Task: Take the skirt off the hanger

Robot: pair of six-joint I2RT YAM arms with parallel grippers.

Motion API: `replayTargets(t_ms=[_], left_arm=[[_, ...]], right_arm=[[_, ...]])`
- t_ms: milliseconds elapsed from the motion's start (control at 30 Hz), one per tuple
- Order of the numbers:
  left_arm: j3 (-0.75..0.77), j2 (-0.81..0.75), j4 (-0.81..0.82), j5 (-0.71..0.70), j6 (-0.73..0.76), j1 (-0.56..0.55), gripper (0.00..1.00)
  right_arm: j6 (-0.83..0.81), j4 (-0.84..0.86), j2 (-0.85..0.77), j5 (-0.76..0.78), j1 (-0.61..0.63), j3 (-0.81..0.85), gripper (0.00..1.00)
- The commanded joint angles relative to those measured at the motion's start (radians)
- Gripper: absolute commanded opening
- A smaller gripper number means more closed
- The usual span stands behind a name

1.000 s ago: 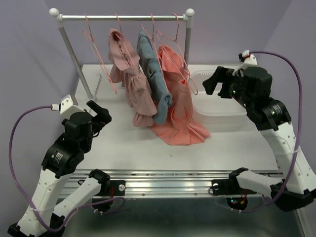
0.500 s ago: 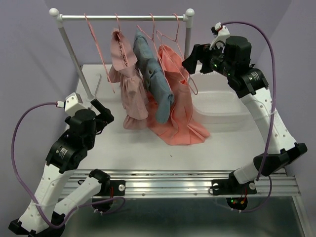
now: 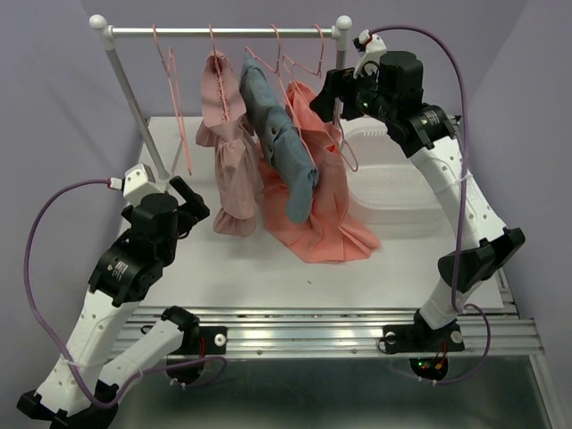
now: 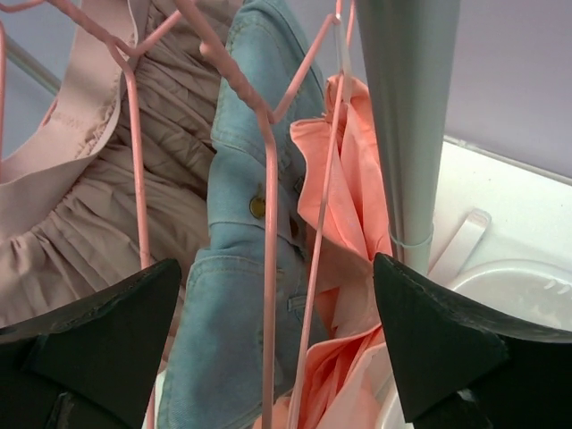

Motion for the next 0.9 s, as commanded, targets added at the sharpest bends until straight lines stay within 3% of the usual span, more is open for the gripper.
replayTargets(t_ms=[0, 167, 433, 600, 733, 800, 867], left_arm=[[0.005, -0.002, 0.040, -0.013, 0.028, -0.002, 0.99], [-0.007, -0.004, 0.052, -0.001, 0.037, 0.000, 0.99], [-0.019, -0.002, 0.066, 0.018, 0.043, 0.000, 0.99], [-0.018, -0.009, 0.063, 0.019, 0.043, 0.000, 0.99], [-0.018, -0.016, 0.063, 0.021, 0.047, 0.000, 0.99], [-0.018, -0.021, 0.063, 0.022, 0.048, -0.002, 0.99], [-0.013, -0.025, 0.061, 0.024, 0.050, 0.000, 0.99]], right_arm=[[-0.014, 0.050, 0.018, 0.021, 0.030, 0.045, 0.89], [-0.032, 0.058, 0.024, 0.070, 0.053, 0.042, 0.67], [-0.071, 0.064, 0.033, 0.159, 0.083, 0.047, 0.53], [-0.087, 0.058, 0.048, 0.176, 0.092, 0.065, 0.39], [-0.095, 0.044, 0.067, 0.201, 0.092, 0.091, 0.20], [-0.100, 0.046, 0.070, 0.204, 0.101, 0.099, 0.02], [-0.115, 0.063, 0.070, 0.236, 0.101, 0.101, 0.01]])
